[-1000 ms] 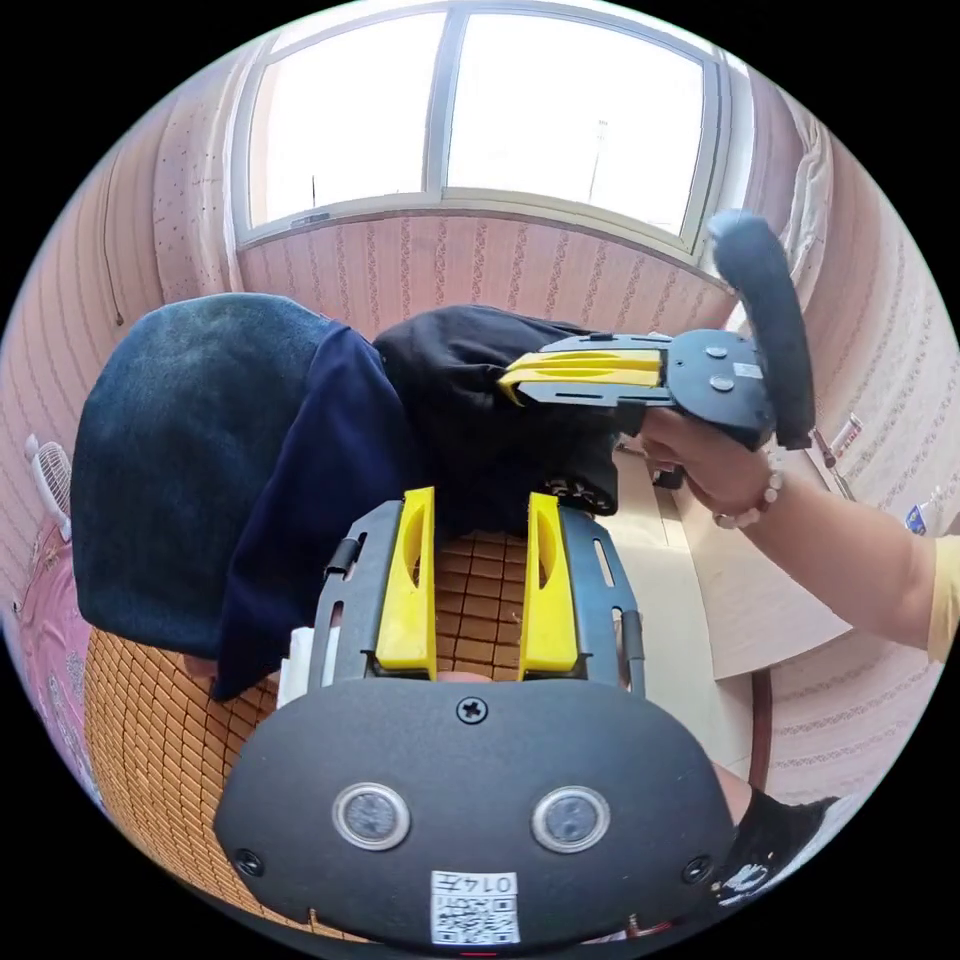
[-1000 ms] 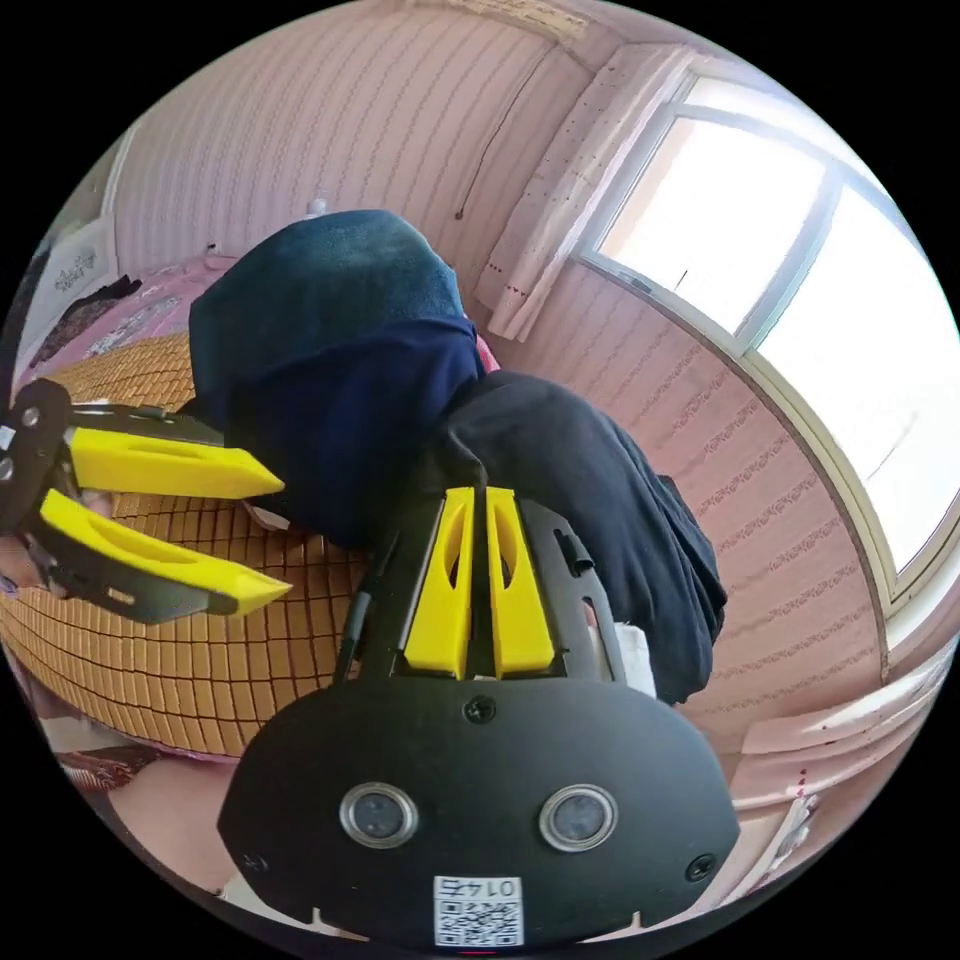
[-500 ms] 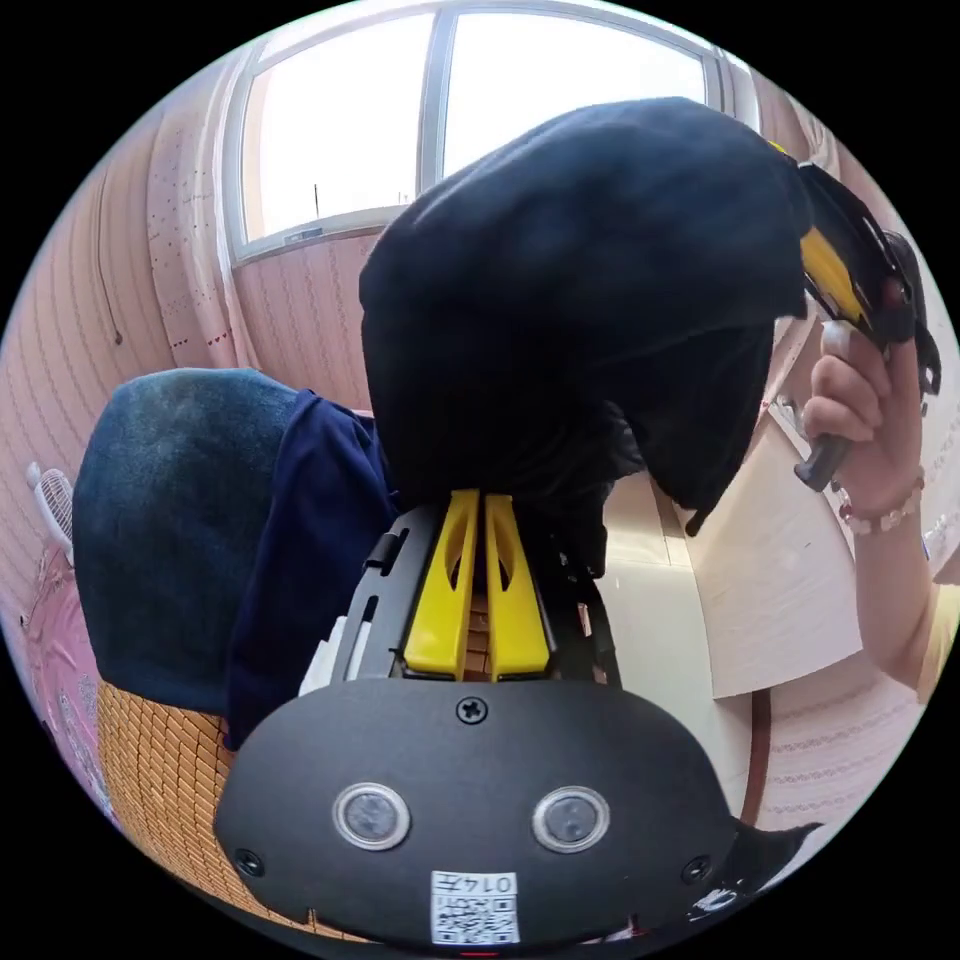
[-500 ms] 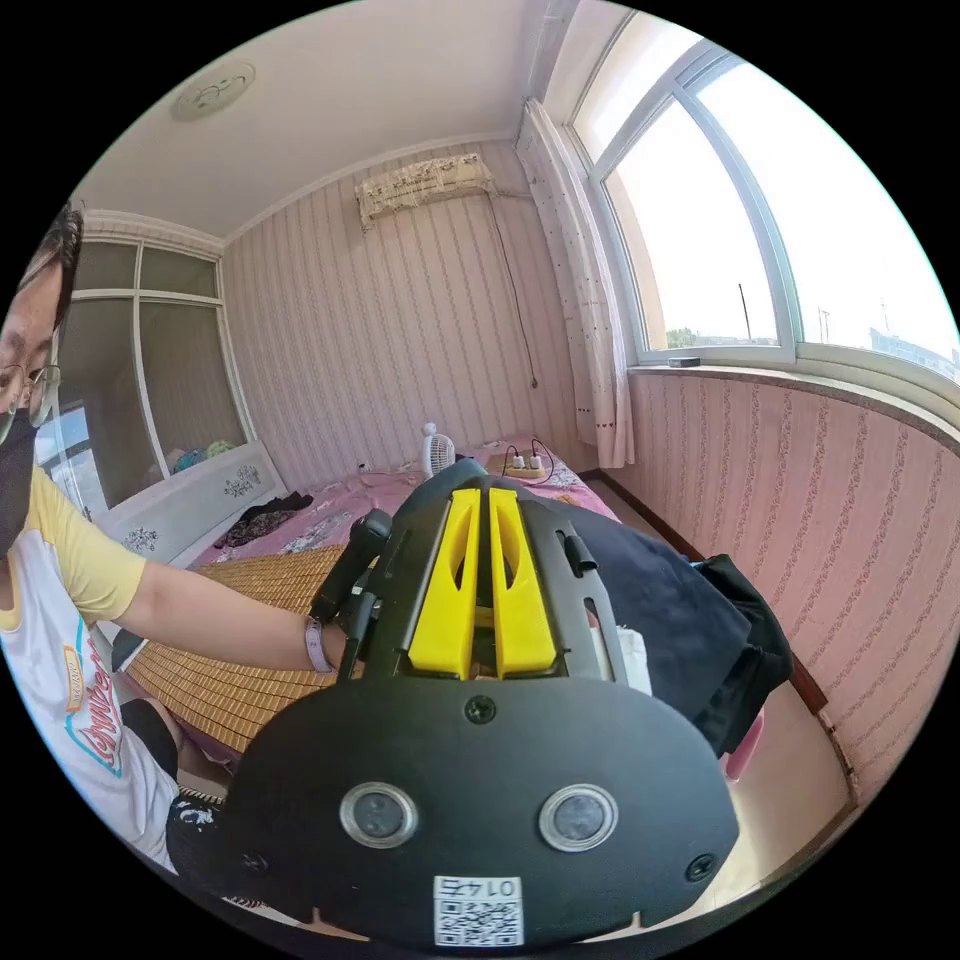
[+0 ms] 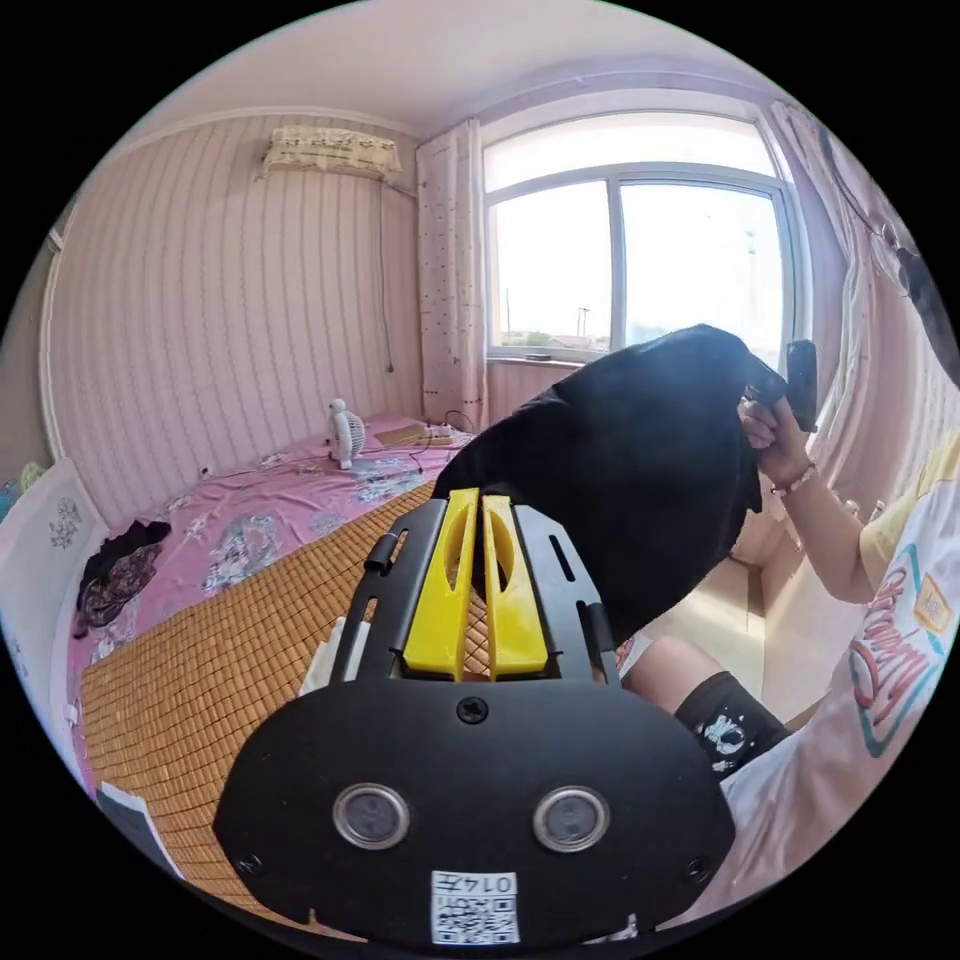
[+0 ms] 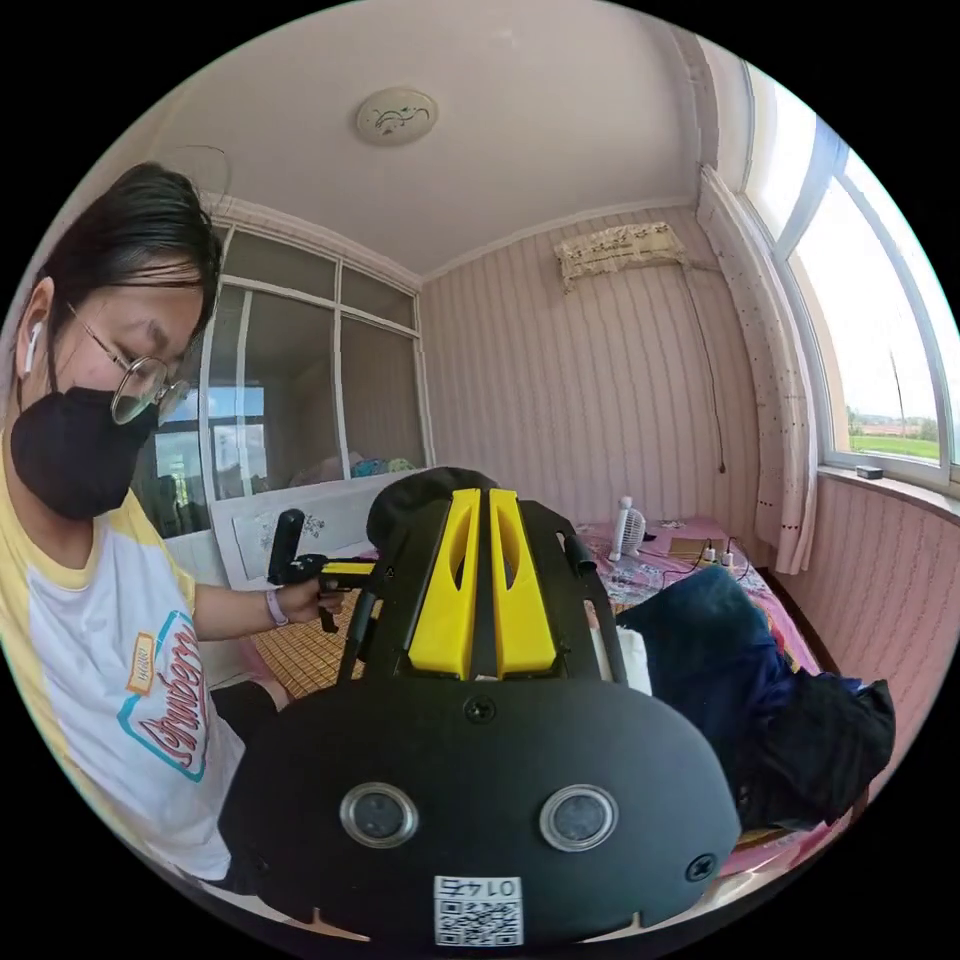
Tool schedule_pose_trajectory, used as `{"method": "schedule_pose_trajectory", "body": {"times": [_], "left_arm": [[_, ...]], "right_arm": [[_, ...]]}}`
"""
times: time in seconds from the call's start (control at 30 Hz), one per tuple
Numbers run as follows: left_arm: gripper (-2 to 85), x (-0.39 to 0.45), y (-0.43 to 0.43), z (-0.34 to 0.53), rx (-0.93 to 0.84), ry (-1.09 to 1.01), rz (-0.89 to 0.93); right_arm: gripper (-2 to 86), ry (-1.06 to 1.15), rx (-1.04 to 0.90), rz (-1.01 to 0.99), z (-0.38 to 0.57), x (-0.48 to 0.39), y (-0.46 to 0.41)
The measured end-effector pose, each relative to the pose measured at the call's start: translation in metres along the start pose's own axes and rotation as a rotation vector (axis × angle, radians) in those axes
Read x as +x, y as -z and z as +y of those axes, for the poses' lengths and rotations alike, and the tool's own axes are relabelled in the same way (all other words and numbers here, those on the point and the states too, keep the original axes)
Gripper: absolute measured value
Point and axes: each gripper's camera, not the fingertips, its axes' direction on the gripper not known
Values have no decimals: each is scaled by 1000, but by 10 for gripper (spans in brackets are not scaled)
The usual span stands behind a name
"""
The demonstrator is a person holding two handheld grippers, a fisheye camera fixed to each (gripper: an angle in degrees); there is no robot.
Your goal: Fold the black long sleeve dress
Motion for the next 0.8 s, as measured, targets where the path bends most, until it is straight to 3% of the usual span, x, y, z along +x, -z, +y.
{"method": "schedule_pose_trajectory", "body": {"times": [0.23,0.4,0.57,0.8], "left_arm": [[-9,-93,148,9,36,60,-207],[-6,-177,171,-21,75,94,-240],[18,-297,103,-3,-13,346,-227],[56,-385,59,120,-421,730,-194]], "right_arm": [[6,-104,-93,-230,31,-43,-113],[7,-141,-122,-359,-5,-44,-193],[11,-149,-327,-184,1,-26,-320],[70,-412,-734,36,130,18,-435]]}}
